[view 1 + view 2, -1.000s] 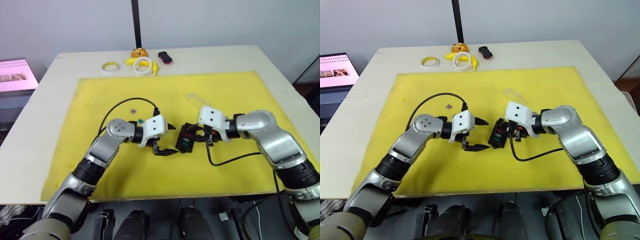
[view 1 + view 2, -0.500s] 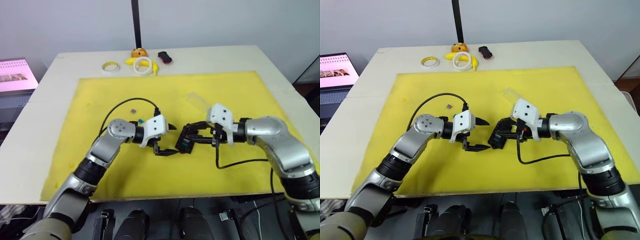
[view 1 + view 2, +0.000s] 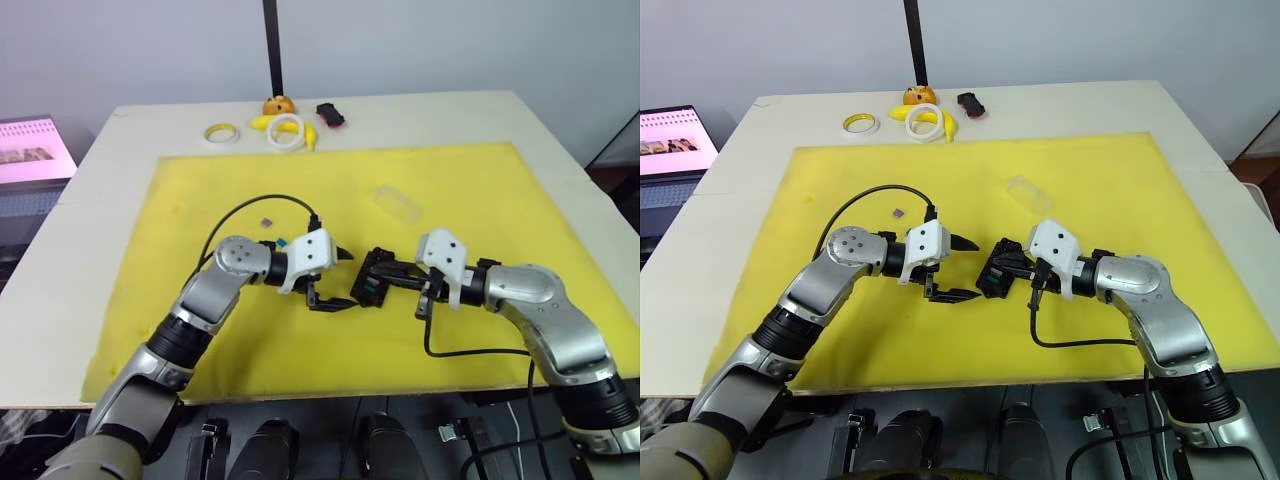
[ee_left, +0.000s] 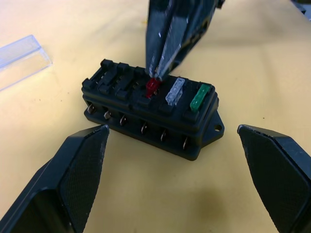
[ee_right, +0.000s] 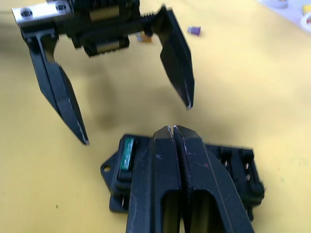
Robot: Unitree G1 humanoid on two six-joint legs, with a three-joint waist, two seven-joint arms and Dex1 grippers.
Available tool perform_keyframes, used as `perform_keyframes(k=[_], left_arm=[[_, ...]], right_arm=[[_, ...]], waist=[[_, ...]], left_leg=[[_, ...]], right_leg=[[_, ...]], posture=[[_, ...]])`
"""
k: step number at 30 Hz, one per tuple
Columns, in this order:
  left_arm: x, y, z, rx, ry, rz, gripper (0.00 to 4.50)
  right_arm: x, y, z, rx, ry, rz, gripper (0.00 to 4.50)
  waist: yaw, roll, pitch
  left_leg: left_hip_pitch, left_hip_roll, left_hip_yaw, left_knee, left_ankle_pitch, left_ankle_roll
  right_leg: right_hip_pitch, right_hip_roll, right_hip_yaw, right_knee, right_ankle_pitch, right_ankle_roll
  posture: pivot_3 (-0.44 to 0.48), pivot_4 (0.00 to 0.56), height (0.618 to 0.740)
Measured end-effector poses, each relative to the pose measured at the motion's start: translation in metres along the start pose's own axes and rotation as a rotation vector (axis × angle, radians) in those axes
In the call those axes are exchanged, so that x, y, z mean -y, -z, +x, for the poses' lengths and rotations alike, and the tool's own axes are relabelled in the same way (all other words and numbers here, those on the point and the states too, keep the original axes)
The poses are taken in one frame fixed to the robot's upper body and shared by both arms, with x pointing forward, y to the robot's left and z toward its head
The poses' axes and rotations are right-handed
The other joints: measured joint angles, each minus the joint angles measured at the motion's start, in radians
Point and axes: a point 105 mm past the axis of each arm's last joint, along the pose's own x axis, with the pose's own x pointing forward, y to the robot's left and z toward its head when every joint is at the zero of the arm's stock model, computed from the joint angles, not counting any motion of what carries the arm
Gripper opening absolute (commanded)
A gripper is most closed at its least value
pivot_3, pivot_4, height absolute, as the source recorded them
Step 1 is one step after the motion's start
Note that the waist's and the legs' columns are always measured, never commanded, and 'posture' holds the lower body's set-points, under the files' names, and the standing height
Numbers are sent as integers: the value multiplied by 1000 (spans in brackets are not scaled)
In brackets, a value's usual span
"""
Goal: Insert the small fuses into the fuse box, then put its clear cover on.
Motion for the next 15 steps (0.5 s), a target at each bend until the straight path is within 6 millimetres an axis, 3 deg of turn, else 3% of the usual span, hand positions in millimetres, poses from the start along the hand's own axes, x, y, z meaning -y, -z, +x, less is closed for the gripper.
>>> perform_keyframes(k=[15], left_arm=[[-1,1,0,-4,-2,-6,4500]], right_arm=[[5,4,1,-18,29,-18,75]], waist=[[0,0,0]], left_leg=[[1,0,0,0,0,0]], right_leg=[[1,0,0,0,0,0]], posture=[[0,150,740]])
